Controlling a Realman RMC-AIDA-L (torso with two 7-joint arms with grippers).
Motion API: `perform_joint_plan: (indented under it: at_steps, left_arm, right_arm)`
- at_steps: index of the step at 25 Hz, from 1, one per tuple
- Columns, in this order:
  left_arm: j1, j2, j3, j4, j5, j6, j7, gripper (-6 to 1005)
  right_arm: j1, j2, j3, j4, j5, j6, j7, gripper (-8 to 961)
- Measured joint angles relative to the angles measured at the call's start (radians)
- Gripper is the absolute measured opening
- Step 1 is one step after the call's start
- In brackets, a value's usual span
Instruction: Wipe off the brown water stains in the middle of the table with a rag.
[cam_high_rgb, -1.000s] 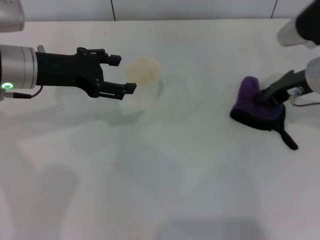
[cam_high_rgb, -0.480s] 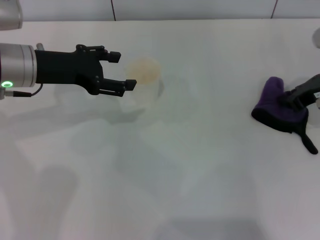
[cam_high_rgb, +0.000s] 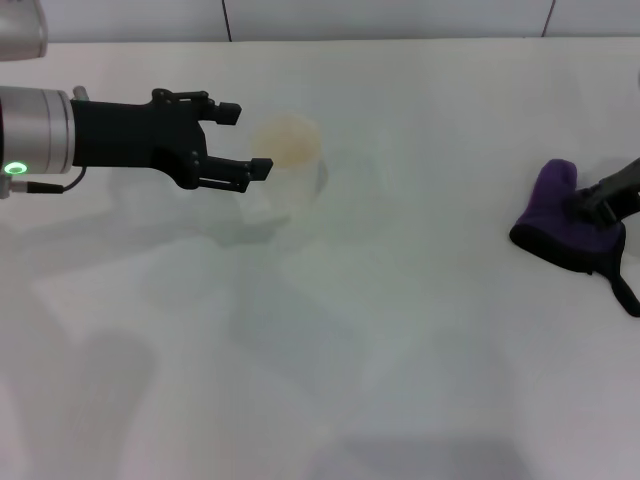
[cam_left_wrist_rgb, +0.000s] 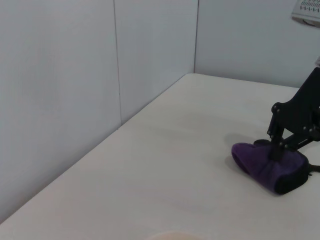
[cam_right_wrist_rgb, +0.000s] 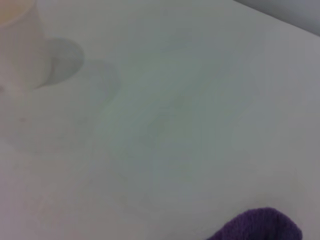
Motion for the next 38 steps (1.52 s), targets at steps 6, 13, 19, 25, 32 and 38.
perform_joint_plan:
  at_steps: [6, 13, 19, 25, 32, 38]
  left_arm:
    - [0.000, 0.000, 0.000, 0.003, -0.003, 0.000, 0.001, 876]
    - [0.001, 0.000, 0.000, 0.000, -0.018, 0.002, 0.004, 876]
    - [0.008, -0.001, 0.000, -0.003, -0.021, 0.006, 0.005, 876]
    - [0.009, -0.002, 0.000, -0.003, -0.027, 0.005, 0.005, 875]
    - [0.012, 0.000, 0.000, -0.003, -0.053, 0.008, 0.017, 875]
    - [0.016, 0.000, 0.000, 0.002, -0.071, 0.010, 0.027, 875]
  right_arm:
    - [0.009, 0.000, 0.005, -0.006, 0.000, -0.055, -0.002, 124]
    - [-0.012, 0.005, 0.012, -0.069, 0.037, -0.093, -0.039, 276]
    - [-0.055, 0.003, 0.014, -0.137, 0.114, -0.108, -0.095, 538]
    - [-0.103, 0.002, 0.063, -0.172, 0.245, -0.153, -0.232, 555]
    - [-0.162, 0.002, 0.133, -0.142, 0.429, -0.173, -0.432, 555]
    - [-0.154, 0.003, 0.146, -0.055, 0.462, -0.164, -0.549, 550]
